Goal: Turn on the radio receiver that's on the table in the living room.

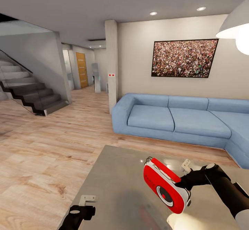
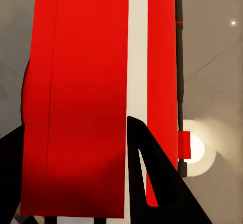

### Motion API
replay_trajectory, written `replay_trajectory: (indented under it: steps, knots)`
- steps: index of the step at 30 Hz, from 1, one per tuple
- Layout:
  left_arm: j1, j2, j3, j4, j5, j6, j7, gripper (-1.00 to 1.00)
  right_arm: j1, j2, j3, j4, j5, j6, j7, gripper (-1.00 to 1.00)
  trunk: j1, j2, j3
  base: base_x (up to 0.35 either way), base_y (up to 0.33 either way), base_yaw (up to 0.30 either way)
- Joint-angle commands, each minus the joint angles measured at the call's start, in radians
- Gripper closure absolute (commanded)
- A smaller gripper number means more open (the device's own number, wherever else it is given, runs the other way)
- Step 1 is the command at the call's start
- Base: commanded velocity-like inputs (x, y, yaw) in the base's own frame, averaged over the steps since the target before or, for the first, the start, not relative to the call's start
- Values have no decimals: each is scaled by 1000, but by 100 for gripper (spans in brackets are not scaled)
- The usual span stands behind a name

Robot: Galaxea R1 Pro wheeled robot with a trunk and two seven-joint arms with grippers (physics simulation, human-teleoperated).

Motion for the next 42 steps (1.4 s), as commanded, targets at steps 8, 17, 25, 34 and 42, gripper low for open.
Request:
replay_trajectory:
  steps: [8, 17, 25, 34, 42]
  knots:
    - [0, 1, 0, 0, 0, 0, 0, -100, 0, 0, 0, 0, -3, 0, 0, 100, -19, 35, 16, 0, 0, 0]
    - [0, 0, 0, 0, -1, 0, 0, -100, 0, 1, 0, 0, -5, 0, 6, 100, -54, 98, 44, 0, 0, 0]
    - [0, -2, 0, 0, 0, 0, -1, -100, 0, 3, -2, 0, -63, 0, 6, 100, -65, 119, 53, 0, 0, 0]
    - [0, -6, 1, 0, 1, -27, -2, -100, 0, 2, 0, 0, -119, 0, -3, 100, -65, 119, 53, 0, 0, 0]
    - [0, -10, 3, 6, 6, -113, -8, -100, 0, 2, -1, 0, -127, -1, 11, 100, -65, 119, 53, 0, 0, 0]
